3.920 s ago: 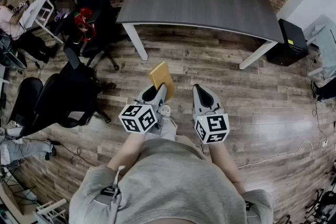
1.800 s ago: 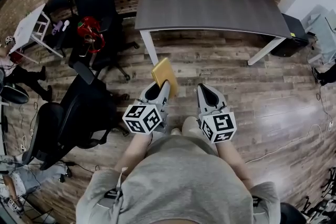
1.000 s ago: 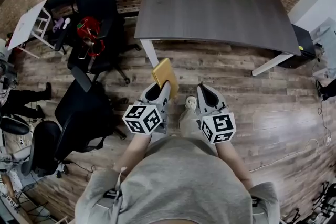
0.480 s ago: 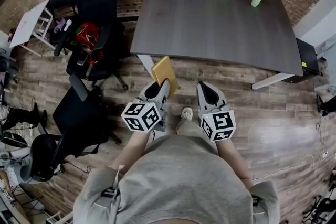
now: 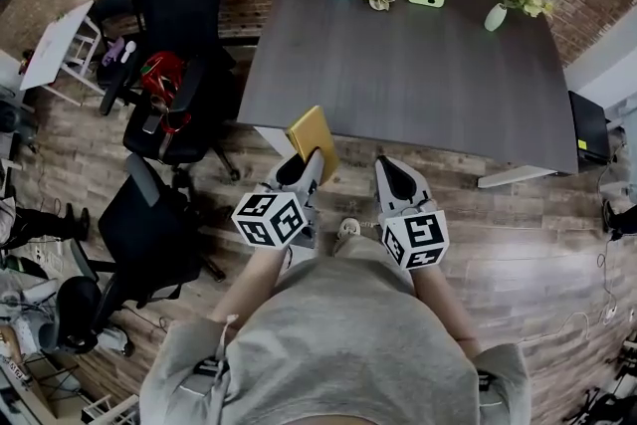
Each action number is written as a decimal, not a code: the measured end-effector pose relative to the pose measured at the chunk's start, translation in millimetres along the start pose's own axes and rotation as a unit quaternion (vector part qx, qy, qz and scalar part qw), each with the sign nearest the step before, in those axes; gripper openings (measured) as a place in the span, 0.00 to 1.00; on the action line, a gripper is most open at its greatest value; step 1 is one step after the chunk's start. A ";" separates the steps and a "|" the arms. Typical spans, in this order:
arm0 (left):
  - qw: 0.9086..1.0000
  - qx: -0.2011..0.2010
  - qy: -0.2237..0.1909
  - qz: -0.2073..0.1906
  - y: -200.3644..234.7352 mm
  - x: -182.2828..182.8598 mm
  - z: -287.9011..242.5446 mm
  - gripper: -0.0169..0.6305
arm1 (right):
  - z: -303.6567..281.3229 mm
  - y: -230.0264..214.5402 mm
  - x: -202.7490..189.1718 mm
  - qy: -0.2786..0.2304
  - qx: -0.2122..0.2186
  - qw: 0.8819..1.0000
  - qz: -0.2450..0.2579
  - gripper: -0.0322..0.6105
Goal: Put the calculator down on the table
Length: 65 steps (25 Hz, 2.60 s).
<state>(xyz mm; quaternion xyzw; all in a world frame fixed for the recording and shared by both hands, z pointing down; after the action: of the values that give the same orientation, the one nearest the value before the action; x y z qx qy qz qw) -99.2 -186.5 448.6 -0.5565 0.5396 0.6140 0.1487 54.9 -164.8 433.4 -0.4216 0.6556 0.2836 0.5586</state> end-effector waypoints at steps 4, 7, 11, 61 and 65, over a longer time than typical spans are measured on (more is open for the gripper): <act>1.000 0.003 0.002 0.005 4.6 3.8 -24.8 0.17 | -16.6 -14.1 1.3 0.005 0.008 1.000 0.002 0.05; 1.000 0.004 0.004 0.007 9.0 5.2 -46.3 0.17 | -28.9 -27.0 -0.7 0.009 0.012 1.000 -0.001 0.05; 1.000 0.009 0.012 0.013 16.0 4.4 -73.0 0.17 | -43.0 -45.1 -3.5 0.016 0.015 1.000 -0.004 0.05; 0.990 0.050 0.131 -0.008 66.6 -41.4 -239.0 0.17 | -107.0 -104.0 -47.0 0.077 0.035 0.995 -0.044 0.05; 0.990 0.047 0.131 -0.007 67.1 -41.8 -243.4 0.17 | -106.1 -105.2 -49.1 0.080 0.033 0.995 -0.044 0.05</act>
<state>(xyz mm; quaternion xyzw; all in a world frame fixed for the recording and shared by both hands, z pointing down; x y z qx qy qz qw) -10.4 -395.7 566.4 -0.6281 0.5787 0.5091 0.1067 95.0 -293.6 514.4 -0.4528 0.6877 0.2025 0.5301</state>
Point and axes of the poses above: the fingertips, and each gripper's own axes: z backward along the fingers, y to its left, x out of its top, the point moved 3 cm from there along z, backward along the fingers, and after that the axes turned 1 degree about -y, right-handed, at the moved point
